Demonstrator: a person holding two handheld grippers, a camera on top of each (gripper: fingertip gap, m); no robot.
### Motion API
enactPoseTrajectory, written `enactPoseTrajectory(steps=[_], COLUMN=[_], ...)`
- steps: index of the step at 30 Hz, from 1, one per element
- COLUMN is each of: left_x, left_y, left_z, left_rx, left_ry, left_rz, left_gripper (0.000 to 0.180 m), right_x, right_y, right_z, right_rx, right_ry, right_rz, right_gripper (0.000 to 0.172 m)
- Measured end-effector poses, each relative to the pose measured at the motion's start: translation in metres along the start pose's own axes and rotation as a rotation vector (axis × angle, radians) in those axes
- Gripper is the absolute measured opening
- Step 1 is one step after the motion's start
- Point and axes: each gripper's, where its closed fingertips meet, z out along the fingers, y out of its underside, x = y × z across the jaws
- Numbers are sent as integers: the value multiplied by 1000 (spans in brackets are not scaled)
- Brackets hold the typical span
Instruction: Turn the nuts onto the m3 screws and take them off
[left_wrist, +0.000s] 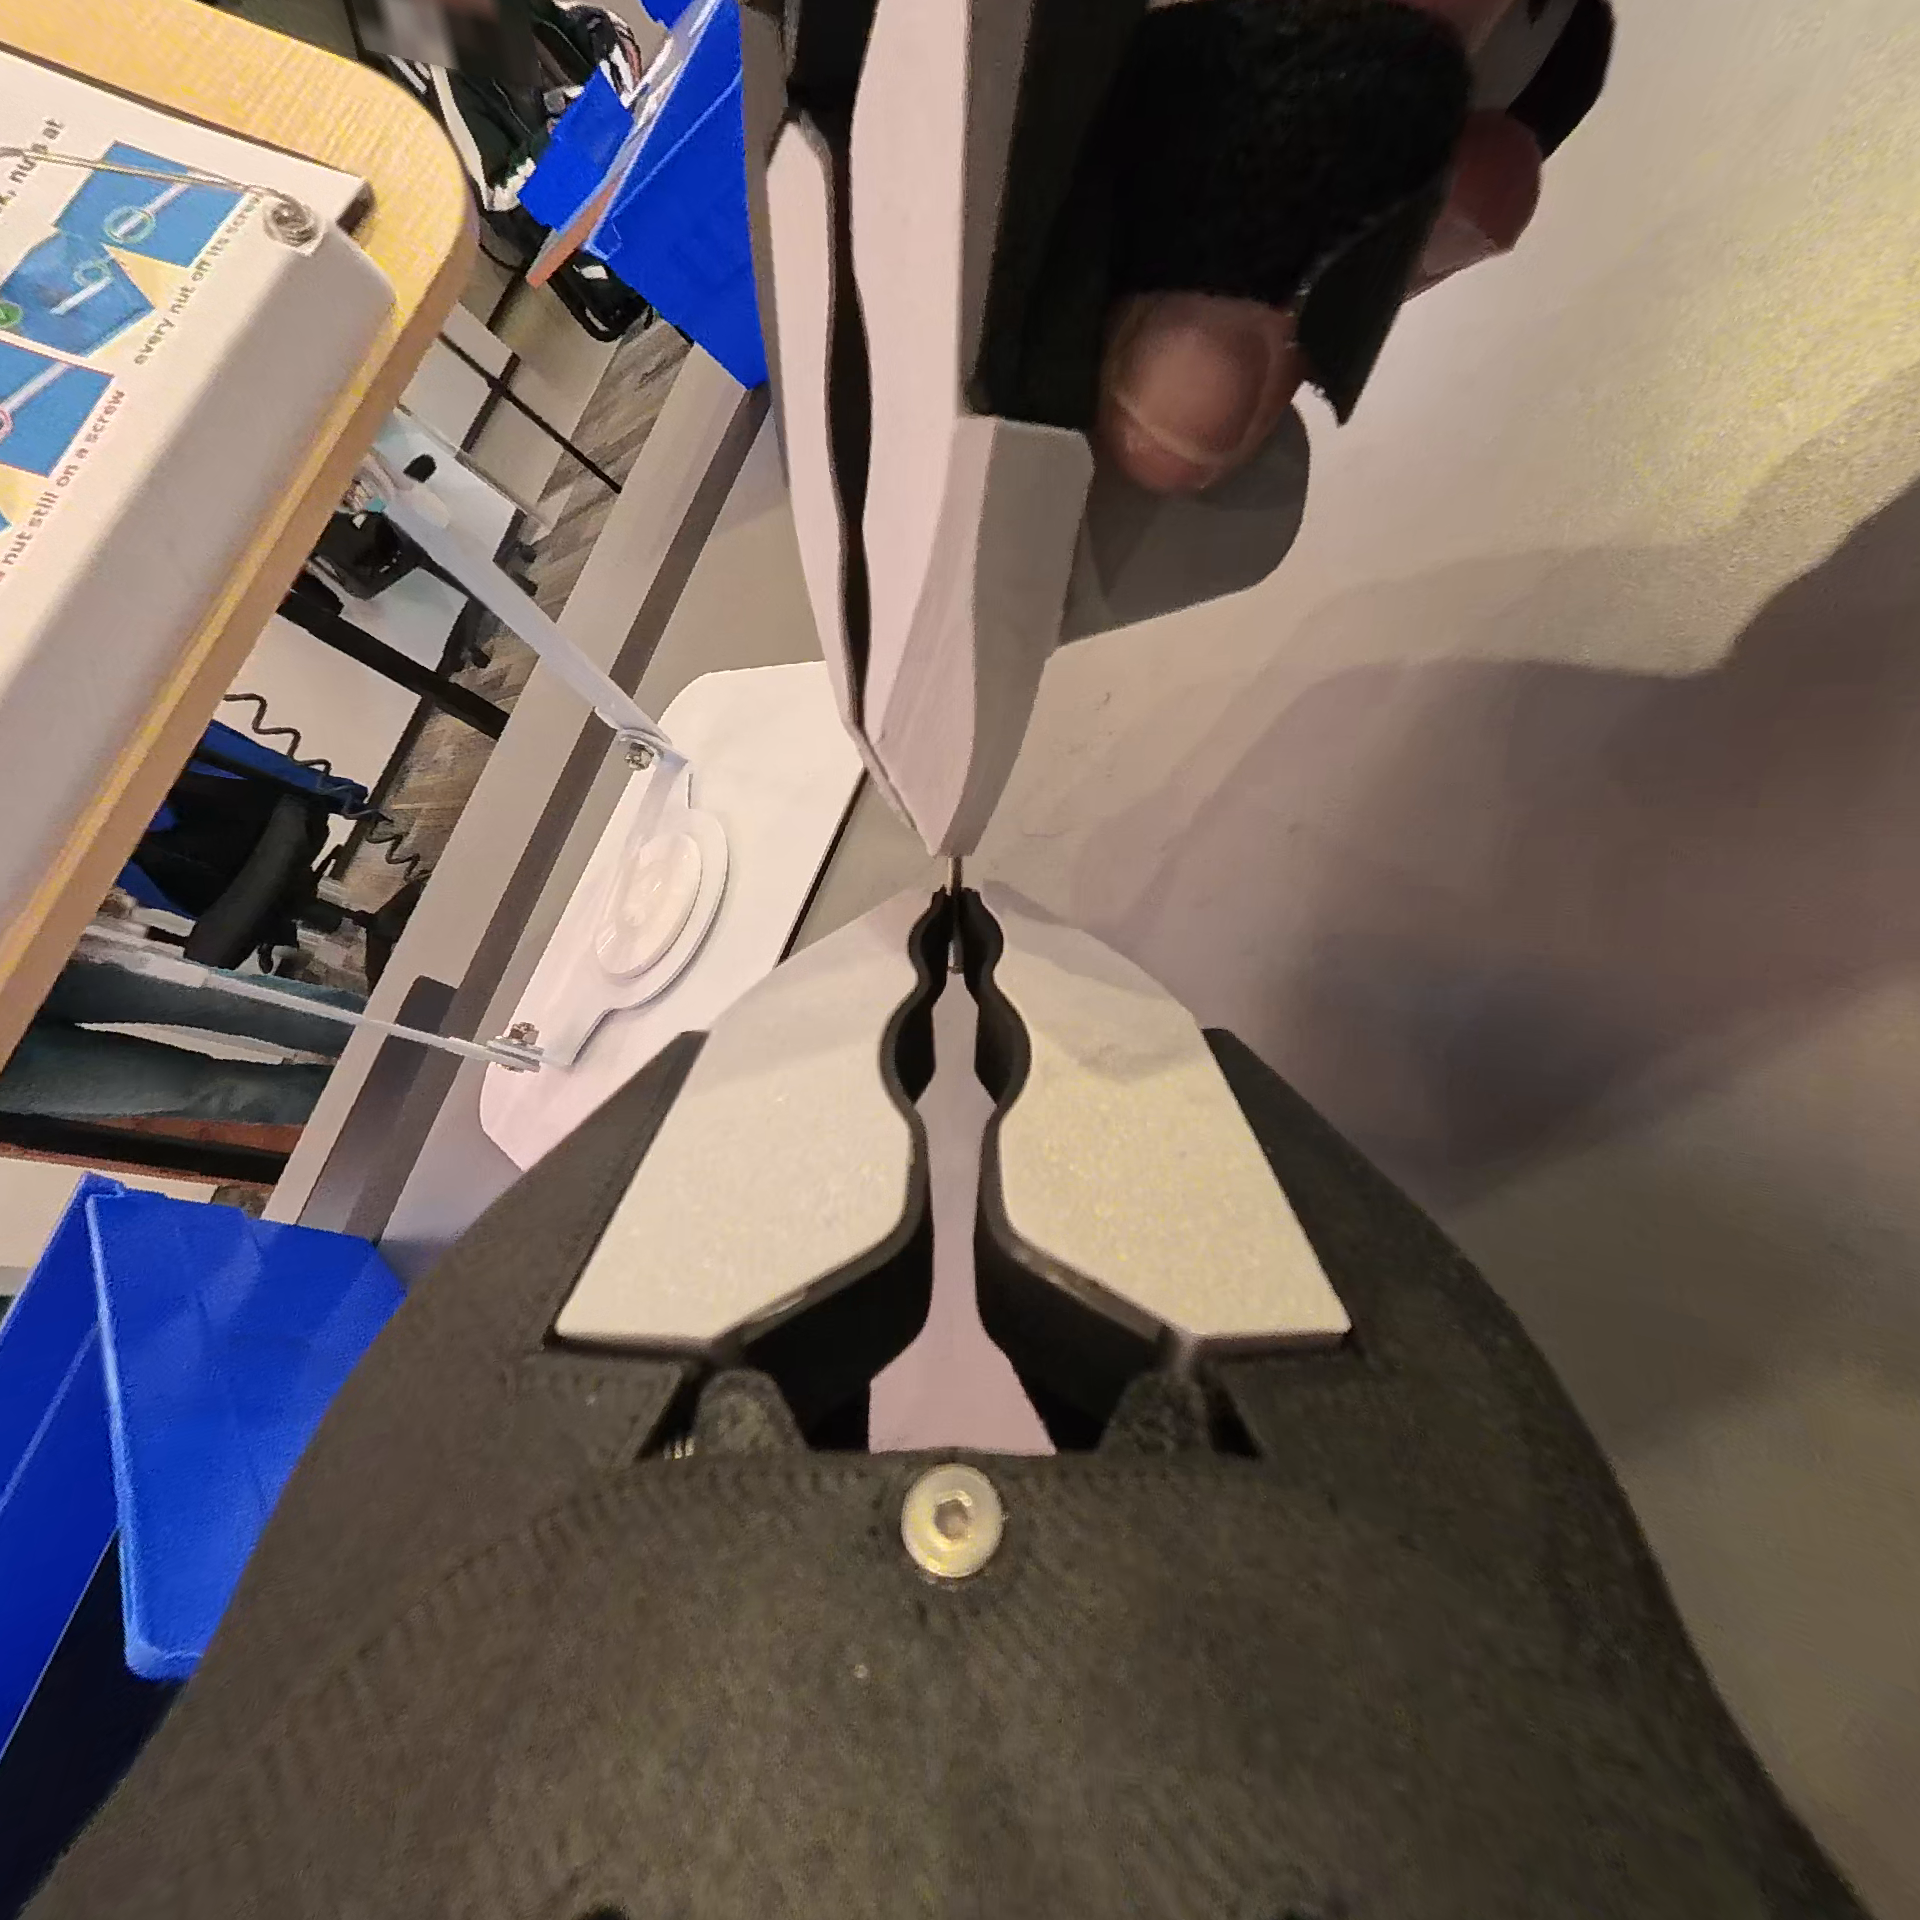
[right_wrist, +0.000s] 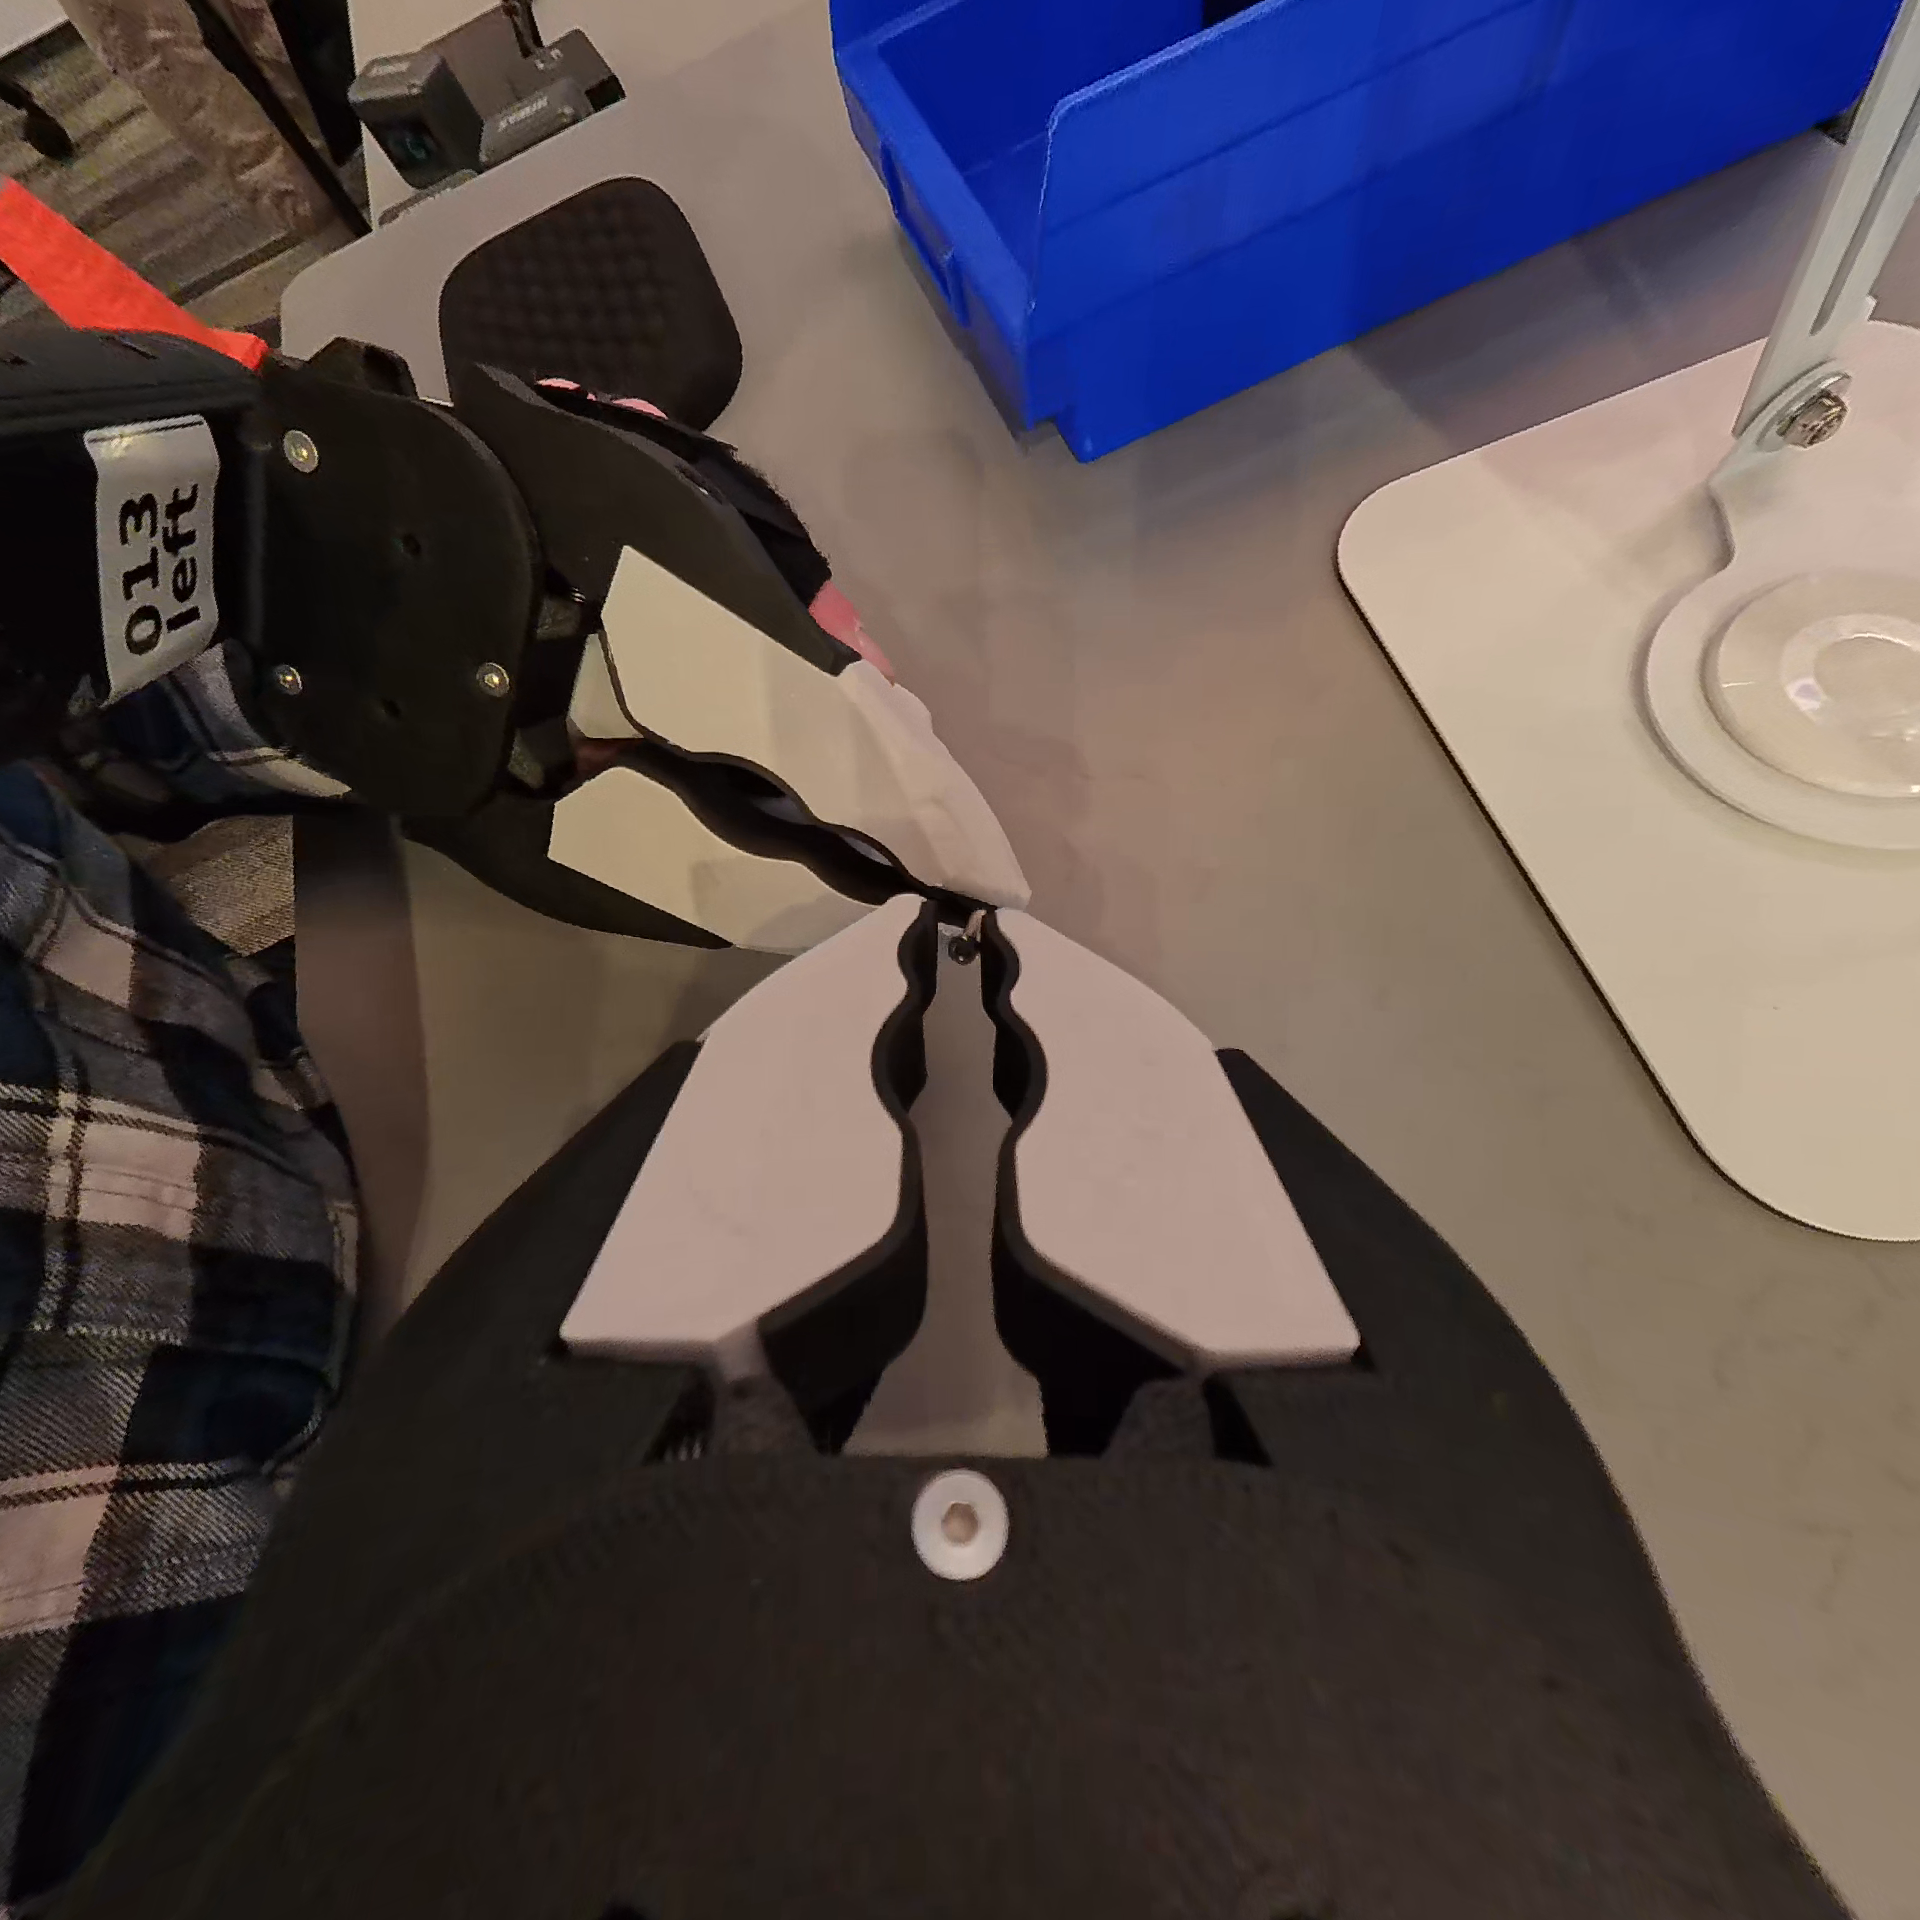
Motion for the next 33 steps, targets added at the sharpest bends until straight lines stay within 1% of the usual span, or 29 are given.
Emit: enactPoseTrajectory(steps=[3,7,9,12,15,19,23,30,33], left_x=[-1,-4,-6,-5,-4,-3,-5,-8,-8], left_y=[-1,-4,-5,-8,-12,-19,-24,-34,-35], left_z=[-1,-2,-3,-4,-5,-8,-11,-17,-17], left_rx=[12,50,71,107,143,204,254,362,377], left_ry=[2,27,39,76,119,174,216,318,342], left_rz=[-14,-88,-127,-186,-240,-333,-410,-590,-626], left_gripper=[1,2,2,2,2,2,2,2,2], right_x=[0,-3,-6,-11,-14,-18,-22,-34,-36], right_y=[-2,-5,-6,-10,-13,-16,-21,-30,-29], right_z=[-2,-6,-8,-9,-7,-7,-13,-17,-16], right_rx=[15,24,35,67,95,124,183,335,367], right_ry=[2,-8,-15,-26,-44,-52,-81,-186,-212], right_rz=[-27,-117,-160,-218,-236,-263,-257,-209,-193], right_gripper=[16,24,25,31,37,40,42,58,62])
